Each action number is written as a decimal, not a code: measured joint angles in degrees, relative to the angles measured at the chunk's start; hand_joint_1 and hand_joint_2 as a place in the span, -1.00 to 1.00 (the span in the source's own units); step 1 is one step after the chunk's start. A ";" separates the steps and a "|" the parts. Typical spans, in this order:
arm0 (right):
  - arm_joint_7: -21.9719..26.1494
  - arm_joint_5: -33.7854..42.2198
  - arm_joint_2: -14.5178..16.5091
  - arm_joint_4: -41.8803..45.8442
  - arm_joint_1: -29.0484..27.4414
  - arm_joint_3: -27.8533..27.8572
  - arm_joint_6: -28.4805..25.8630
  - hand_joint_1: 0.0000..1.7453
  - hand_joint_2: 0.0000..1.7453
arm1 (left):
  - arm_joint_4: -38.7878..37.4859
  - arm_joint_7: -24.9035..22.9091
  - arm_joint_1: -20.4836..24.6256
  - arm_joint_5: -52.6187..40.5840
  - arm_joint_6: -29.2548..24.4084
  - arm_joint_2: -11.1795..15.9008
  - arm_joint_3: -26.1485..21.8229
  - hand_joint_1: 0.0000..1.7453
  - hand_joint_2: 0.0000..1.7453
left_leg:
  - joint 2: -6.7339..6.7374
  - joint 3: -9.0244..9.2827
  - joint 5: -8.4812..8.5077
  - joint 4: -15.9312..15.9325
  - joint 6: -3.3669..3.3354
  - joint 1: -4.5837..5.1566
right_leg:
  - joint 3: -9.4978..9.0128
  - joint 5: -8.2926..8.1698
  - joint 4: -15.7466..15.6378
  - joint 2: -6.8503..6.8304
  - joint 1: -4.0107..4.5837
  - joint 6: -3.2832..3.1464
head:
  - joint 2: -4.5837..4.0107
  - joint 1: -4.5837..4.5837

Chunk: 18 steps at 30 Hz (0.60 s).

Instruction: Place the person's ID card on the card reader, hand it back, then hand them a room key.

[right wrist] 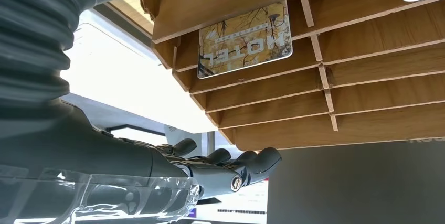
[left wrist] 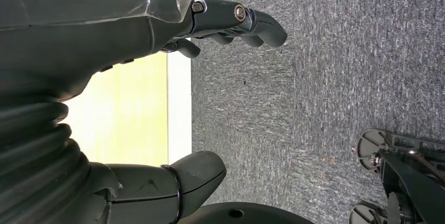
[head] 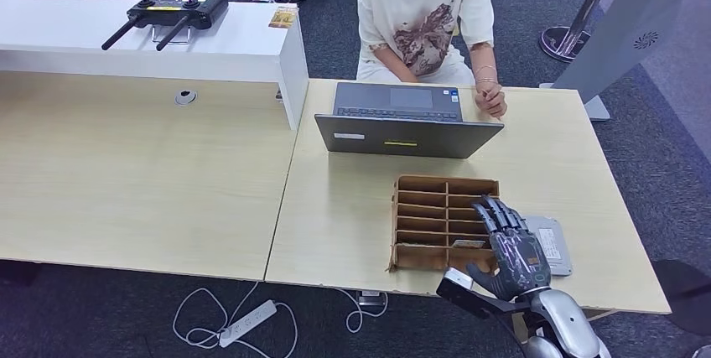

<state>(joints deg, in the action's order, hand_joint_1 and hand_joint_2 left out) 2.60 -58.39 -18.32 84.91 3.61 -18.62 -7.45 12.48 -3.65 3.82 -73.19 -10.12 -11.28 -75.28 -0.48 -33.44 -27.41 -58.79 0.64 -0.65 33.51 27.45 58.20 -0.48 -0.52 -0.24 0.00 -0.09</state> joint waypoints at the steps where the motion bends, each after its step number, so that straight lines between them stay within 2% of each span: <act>1: -0.07 -0.01 0.00 0.00 0.00 0.00 0.00 -0.78 1.00 | 0.00 0.00 0.00 -0.03 0.00 0.00 0.00 -1.00 1.00 | 0.00 0.00 0.00 0.00 0.00 0.00 | 0.00 0.00 0.00 0.00 0.00 0.00 | 0.00 0.00; 18: -0.37 -0.34 0.38 0.01 0.11 -0.03 0.04 -0.62 1.00 | 0.00 -0.07 0.01 0.16 -0.10 0.00 0.00 -1.00 1.00 | 0.00 -0.01 0.00 0.00 0.00 0.00 | 0.00 0.00 0.00 0.00 0.00 0.00 | 0.00 0.00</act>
<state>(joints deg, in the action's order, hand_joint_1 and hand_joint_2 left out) 2.23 -58.73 -17.93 84.93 3.73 -18.65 -7.41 12.48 -3.72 3.82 -73.04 -10.22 -11.28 -75.28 -0.48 -33.45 -27.41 -58.79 0.64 -0.65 33.51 27.45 58.20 -0.48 -0.52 -0.24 0.00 -0.09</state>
